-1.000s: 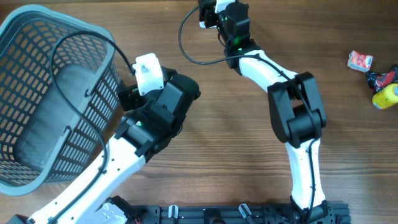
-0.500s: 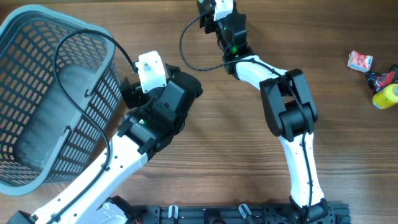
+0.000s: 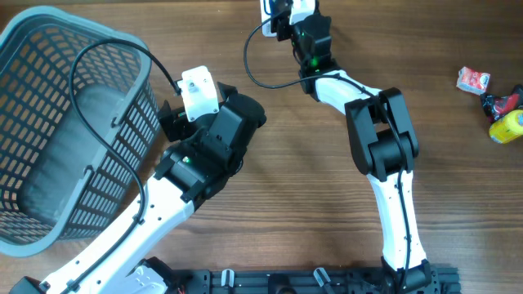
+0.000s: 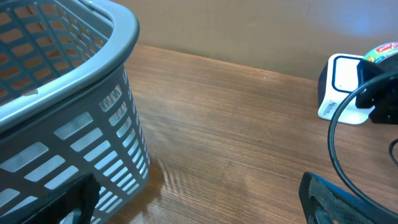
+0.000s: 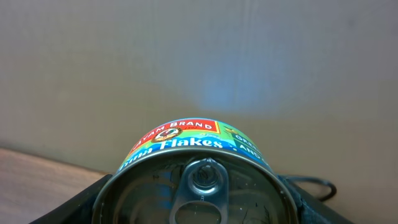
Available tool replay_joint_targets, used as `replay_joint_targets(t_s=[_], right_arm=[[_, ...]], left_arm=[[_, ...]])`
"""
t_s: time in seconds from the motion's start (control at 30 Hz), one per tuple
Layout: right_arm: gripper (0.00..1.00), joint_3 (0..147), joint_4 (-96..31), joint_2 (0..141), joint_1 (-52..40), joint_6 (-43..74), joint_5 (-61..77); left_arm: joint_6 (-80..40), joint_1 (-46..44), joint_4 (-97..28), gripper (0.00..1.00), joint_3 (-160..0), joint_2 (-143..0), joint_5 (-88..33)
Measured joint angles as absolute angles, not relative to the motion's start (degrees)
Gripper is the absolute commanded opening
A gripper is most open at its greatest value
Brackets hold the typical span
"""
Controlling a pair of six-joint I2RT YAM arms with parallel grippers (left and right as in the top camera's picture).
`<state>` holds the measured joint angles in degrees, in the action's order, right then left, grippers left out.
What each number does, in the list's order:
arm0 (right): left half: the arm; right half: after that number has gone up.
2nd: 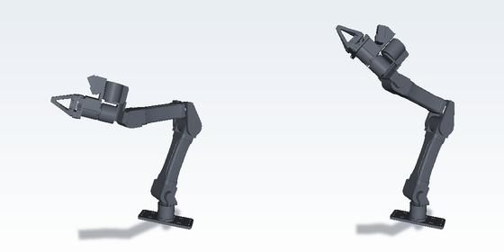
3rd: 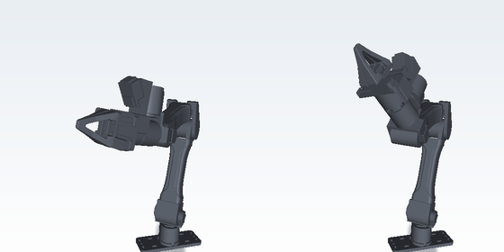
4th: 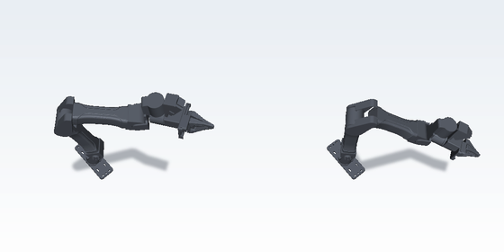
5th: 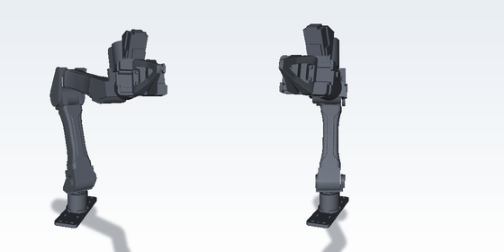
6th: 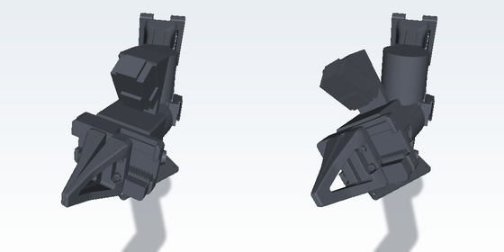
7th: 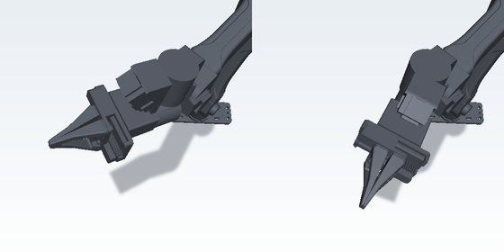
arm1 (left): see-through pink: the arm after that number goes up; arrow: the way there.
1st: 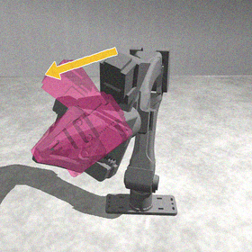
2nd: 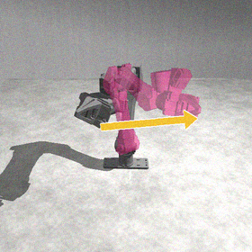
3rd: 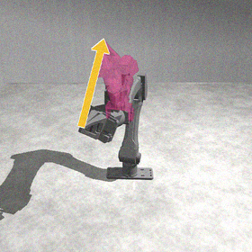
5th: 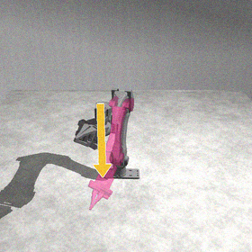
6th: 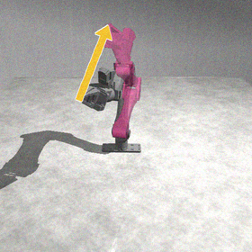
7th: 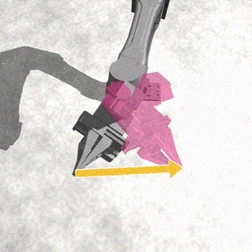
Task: Scan the item barcode
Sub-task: 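Carry the tin can to the scanner and hold its label toward it, then carry the tin can to the right table edge and release it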
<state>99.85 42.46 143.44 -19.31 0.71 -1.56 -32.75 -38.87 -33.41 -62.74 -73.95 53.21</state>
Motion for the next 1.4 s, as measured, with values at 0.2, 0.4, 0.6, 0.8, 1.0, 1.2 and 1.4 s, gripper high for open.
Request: replay_joint_targets(t_s=[0.2,0.4,0.6,0.8,1.0,1.2,1.4], right_arm=[[0.58,100.8,40.8,143.4,-19.3,0.8,-1.6],[0.57,100.8,36.8,143.4,-19.3,0.8,-1.6],[0.58,100.8,33.8,143.2,-19.3,0.8,-1.6],[0.58,100.8,26.3,139.0,-19.3,-0.2,-1.6],[0.59,100.8,15.9,131.2,-19.4,-4.2,-7.0],[0.59,101.5,-4.3,122.4,-18.7,-5.8,-16.5],[0.61,102.0,-29.3,118.9,-13.3,0.3,-19.6]], left_arm=[[-32.8,-38.9,-33.4,1.0,-62.7,-74.0,53.2],[-32.8,-38.9,-33.4,1.0,-62.7,-74.0,53.2],[-32.8,-38.9,-33.4,1.0,-62.7,-74.0,53.2],[-32.8,-38.9,-33.4,1.0,-62.7,-74.0,53.2],[-32.8,-38.9,-33.4,1.0,-62.7,-74.0,53.2],[-32.9,-38.8,-33.3,1.0,-62.7,-74.0,51.9],[-33.0,-38.8,-33.3,1.0,-62.7,-74.0,47.5]])
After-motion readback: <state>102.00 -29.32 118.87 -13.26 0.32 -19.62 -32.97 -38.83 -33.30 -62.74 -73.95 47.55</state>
